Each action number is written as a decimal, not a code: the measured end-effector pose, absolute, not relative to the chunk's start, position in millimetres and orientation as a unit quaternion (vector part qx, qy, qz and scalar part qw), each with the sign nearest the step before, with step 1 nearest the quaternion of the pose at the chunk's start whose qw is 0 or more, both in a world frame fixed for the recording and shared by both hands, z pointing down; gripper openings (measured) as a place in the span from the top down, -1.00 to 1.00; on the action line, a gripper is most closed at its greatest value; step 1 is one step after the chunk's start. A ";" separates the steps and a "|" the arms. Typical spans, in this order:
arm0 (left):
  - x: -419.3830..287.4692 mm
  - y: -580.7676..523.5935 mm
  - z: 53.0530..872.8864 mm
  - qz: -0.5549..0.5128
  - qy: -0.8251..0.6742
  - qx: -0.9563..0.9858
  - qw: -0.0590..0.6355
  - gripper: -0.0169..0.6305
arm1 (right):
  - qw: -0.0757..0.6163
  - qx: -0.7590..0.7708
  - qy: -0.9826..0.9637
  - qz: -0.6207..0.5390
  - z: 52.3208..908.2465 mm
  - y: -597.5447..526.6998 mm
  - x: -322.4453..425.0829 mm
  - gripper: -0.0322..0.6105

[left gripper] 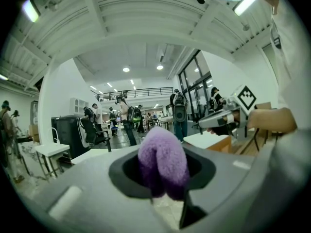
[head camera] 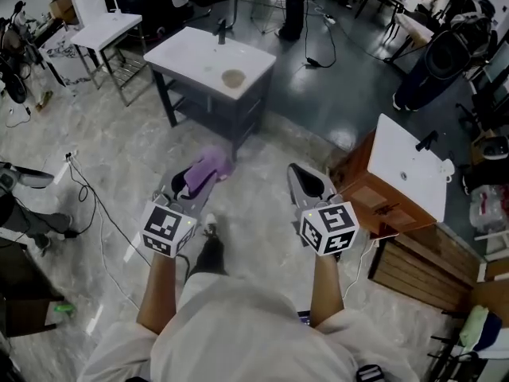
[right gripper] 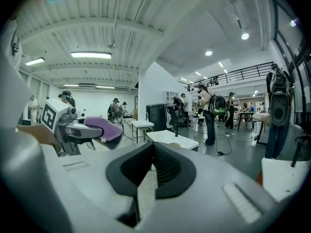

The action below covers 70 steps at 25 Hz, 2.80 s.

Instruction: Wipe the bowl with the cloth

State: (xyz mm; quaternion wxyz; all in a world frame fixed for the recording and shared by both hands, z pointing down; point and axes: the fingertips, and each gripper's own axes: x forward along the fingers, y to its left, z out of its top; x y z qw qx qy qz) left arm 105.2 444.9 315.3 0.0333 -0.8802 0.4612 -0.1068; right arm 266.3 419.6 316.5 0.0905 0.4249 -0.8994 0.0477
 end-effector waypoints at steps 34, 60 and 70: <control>-10.7 52.2 340.2 -0.093 0.427 -0.900 -0.012 0.56 | 0.128 0.424 -0.892 0.088 345.5 43.5 132.3 0.88; -24.0 -66.3 394.3 -0.129 0.486 -0.862 -0.067 0.56 | 0.241 0.307 -0.917 0.082 438.4 -100.3 109.5 0.68; -44.7 -106.9 432.1 -0.133 0.526 -0.835 -0.094 0.56 | 0.337 0.232 -0.912 0.030 504.3 -144.8 82.1 0.62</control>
